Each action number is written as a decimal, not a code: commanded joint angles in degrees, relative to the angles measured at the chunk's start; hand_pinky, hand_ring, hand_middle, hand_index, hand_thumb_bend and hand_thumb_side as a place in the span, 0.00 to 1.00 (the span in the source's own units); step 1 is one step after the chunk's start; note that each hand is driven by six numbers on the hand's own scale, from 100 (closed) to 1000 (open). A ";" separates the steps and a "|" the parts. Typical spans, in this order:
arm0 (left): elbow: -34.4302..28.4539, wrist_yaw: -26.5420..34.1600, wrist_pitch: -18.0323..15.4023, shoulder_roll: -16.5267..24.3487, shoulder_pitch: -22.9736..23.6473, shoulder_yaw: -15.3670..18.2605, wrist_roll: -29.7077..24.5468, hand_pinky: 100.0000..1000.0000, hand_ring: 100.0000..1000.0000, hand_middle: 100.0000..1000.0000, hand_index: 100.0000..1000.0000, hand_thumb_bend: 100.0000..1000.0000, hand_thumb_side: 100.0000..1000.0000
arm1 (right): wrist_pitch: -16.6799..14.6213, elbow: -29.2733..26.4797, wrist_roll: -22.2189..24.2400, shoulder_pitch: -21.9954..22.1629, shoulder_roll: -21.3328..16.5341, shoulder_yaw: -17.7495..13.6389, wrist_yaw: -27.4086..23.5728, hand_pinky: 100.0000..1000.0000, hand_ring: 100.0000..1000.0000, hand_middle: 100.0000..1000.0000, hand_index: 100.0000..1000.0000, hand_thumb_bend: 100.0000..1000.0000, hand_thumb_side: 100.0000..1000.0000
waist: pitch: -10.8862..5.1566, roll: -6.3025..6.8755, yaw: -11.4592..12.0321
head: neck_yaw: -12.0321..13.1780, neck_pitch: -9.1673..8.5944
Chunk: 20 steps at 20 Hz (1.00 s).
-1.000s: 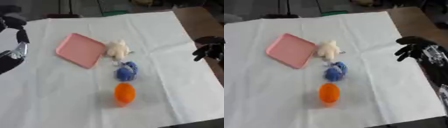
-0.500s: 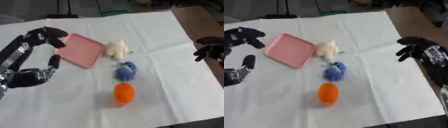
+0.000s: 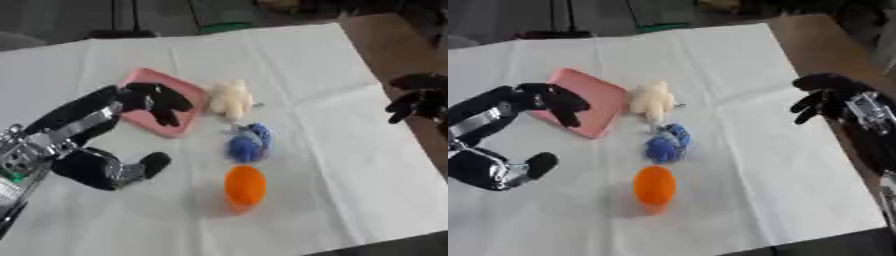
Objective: Pick up objects on the table and place them in the box.
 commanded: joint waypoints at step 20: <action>21.55 -25.47 -18.81 -15.73 -12.50 -7.04 1.48 0.70 0.73 0.82 0.93 0.56 0.46 | -0.24 -0.97 0.85 -0.40 -1.26 0.56 -0.89 0.49 0.58 0.73 0.73 0.00 0.96 | -1.42 -0.83 -1.22 | 0.25 0.51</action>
